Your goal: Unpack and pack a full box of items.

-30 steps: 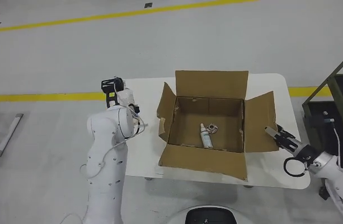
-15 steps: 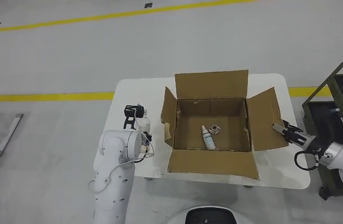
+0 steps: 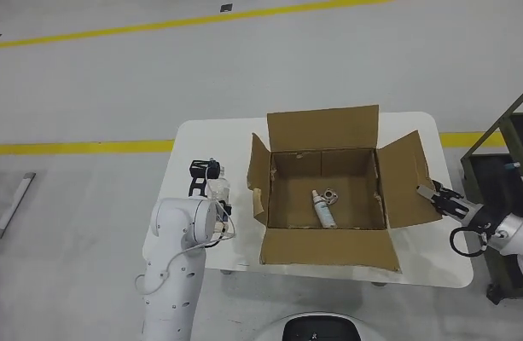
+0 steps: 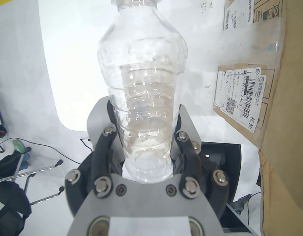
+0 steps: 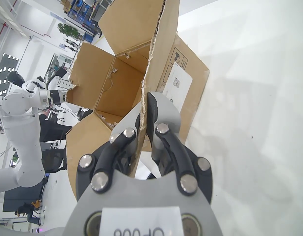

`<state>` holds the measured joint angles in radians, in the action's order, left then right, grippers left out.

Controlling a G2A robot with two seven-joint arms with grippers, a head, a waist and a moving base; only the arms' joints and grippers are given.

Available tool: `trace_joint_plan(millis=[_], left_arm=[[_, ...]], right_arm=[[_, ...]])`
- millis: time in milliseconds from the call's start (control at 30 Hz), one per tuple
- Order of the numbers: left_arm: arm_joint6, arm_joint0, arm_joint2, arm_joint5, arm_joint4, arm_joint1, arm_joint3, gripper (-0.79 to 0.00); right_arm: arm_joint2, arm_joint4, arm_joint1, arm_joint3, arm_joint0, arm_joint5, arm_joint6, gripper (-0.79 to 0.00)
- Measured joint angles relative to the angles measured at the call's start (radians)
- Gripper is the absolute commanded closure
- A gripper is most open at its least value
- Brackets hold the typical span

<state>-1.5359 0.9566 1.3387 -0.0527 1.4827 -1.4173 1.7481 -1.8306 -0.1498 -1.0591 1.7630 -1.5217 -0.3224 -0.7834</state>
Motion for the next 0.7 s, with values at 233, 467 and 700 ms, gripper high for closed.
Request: trace_joint_plan(millis=[233, 467, 700], left_arm=[[0.000, 0.000, 0.000, 0.000, 0.000, 0.000, 0.000, 0.000], [0.000, 0.000, 0.000, 0.000, 0.000, 0.000, 0.000, 0.000], [0.012, 0.009, 0.000, 0.003, -0.005, 0.000, -0.002, 0.000]], right_arm=[[0.000, 0.000, 0.000, 0.000, 0.000, 0.000, 0.000, 0.000], [0.000, 0.000, 0.000, 0.000, 0.000, 0.000, 0.000, 0.000], [0.003, 0.002, -0.001, 0.001, -0.003, 0.007, 0.009, 0.000]])
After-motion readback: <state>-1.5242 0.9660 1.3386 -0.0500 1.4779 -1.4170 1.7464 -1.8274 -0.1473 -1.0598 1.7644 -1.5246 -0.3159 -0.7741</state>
